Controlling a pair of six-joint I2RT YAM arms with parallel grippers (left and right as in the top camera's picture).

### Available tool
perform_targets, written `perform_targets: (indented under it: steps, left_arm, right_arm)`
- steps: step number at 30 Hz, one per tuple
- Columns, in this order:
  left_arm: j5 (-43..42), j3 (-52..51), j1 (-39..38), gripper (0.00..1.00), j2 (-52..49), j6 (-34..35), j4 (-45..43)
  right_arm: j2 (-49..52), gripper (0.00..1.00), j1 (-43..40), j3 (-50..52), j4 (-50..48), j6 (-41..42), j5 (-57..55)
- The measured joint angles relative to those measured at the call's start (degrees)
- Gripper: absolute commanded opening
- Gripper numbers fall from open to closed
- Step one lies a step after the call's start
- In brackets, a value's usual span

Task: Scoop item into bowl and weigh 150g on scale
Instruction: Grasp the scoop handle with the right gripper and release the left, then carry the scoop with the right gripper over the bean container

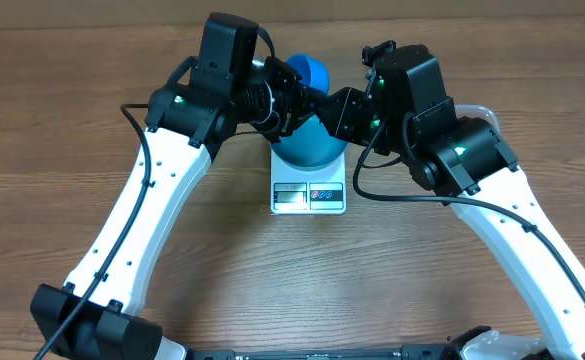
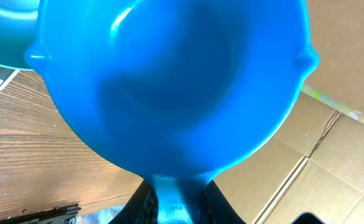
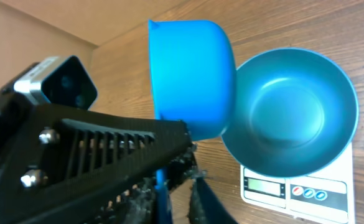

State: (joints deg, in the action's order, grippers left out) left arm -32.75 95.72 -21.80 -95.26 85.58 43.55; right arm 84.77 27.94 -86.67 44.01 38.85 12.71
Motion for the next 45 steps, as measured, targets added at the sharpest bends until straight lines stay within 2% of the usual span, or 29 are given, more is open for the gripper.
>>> perform_targets:
  steps: [2,5,7,11,13,15,21,24,33,37,38,39,42,45]
  left_arm:
    - [0.0,0.0,0.0,0.04,-0.1,0.0,-0.1]
    - [0.1,0.0,-0.2,0.07,-0.1,0.0,-0.1]
    - [0.1,0.0,-0.2,0.19,-0.2,0.0,-0.1]
    - [0.2,0.0,-0.2,0.57,-0.2,-1.1,-0.1]
    - [0.4,0.0,-0.2,0.69,-0.2,-2.5,-0.3]
    - [1.0,0.0,-0.2,0.76,-0.2,-4.7,-0.3]
    - [5.4,0.0,-0.2,0.81,-0.2,-14.3,-0.3]
    - [6.9,0.0,0.1,0.82,-0.2,-20.3,-0.4]
    - [8.6,0.0,2.4,0.91,-0.2,-36.2,-1.4]
    - [8.7,0.0,2.4,0.91,-0.2,-43.9,-1.7]
    - [8.9,0.0,2.4,0.93,-0.2,-46.1,-1.6]
    - [9.0,0.0,2.4,1.00,-0.2,-48.3,-1.6]
    - [9.6,0.0,2.4,0.99,-0.2,-52.3,-1.3]
    - [9.9,0.0,2.4,1.00,-0.2,-54.7,0.3]
  right_arm:
    - [0.0,0.04,0.1,0.0,-0.3,0.0,0.2]
    - [0.0,0.04,0.2,0.0,-0.5,0.1,0.2]
    - [0.0,0.04,0.2,0.0,-0.4,0.0,0.2]
    - [0.0,0.04,0.2,0.0,-0.3,-0.8,-0.4]
    - [0.1,0.04,0.2,0.0,0.1,-2.1,-1.2]
    - [0.1,0.04,0.2,0.0,0.2,-4.0,-1.7]
    - [0.1,0.04,-1.1,-0.1,4.0,-8.9,-2.4]
    - [0.4,0.03,-3.3,-2.4,10.4,-11.3,-2.2]
    - [1.7,0.04,-15.2,-24.3,34.9,-19.4,-2.1]
    - [3.4,0.04,-21.2,-34.2,44.9,-23.0,-3.1]
    - [4.1,0.04,-22.2,-35.6,46.9,-23.8,-3.5]
    - [5.0,0.04,-23.3,-36.6,49.0,-24.7,-4.1]
    - [8.8,0.04,-26.0,-37.3,53.2,-27.5,-5.8]
    - [14.4,0.04,-28.3,-37.3,53.1,-29.8,-7.8]
